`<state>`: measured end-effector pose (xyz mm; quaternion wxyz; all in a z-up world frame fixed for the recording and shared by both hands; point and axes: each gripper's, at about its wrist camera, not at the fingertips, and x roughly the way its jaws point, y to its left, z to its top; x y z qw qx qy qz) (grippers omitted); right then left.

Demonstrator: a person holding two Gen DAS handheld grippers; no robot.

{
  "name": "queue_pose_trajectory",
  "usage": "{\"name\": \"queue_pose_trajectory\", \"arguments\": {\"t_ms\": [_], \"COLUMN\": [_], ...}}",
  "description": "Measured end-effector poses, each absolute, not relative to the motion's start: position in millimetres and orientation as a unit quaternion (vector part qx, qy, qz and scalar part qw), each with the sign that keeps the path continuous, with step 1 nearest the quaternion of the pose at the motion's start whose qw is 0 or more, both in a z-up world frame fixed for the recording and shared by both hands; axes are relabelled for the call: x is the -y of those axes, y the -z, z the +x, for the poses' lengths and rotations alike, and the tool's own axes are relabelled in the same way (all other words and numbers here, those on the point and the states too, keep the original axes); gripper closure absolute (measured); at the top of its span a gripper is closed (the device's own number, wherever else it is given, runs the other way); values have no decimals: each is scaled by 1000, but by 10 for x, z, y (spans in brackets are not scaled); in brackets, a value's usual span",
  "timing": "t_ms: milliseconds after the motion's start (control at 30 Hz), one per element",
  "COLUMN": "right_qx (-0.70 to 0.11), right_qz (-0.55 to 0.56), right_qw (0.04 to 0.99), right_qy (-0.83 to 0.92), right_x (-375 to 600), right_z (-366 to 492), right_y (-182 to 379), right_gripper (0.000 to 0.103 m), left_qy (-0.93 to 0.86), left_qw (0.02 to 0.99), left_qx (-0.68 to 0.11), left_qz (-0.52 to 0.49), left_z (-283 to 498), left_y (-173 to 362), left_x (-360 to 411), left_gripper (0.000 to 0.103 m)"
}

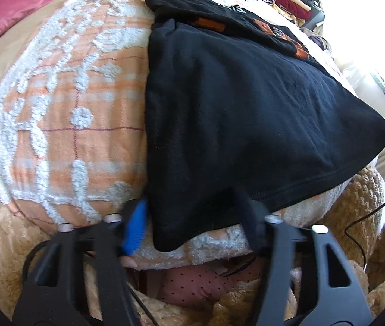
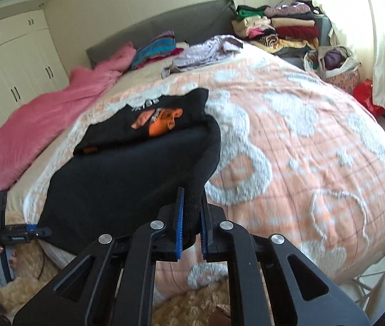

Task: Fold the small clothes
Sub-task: 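Grasp the hem with the right tool while the left tool grasps the hem too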

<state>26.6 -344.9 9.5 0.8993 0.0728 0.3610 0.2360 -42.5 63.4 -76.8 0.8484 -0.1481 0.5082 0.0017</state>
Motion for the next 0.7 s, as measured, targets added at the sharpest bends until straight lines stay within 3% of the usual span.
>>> {"name": "queue_pose_trajectory", "arguments": {"t_ms": [67, 333, 467, 700], "right_qx": [-358, -356, -356, -346], "right_qz": [75, 87, 87, 100], "right_qw": [901, 902, 902, 904], "right_qy": [-234, -229, -229, -230], "right_x": [3463, 3424, 3430, 3473], "right_z": [276, 325, 324, 323], "right_y": [-111, -97, -97, -147], "right_gripper": [94, 94, 94, 94], "left_qy": [2, 11, 19, 53], "left_qw": [848, 846, 852, 862], "left_qx": [-507, -512, -498, -458], "left_qz": [-154, -149, -163, -211], "left_z": [-424, -430, -429, -424], "left_y": [754, 774, 711, 428], "left_x": [-661, -649, -675, -875], "left_gripper": [74, 75, 97, 100]}}
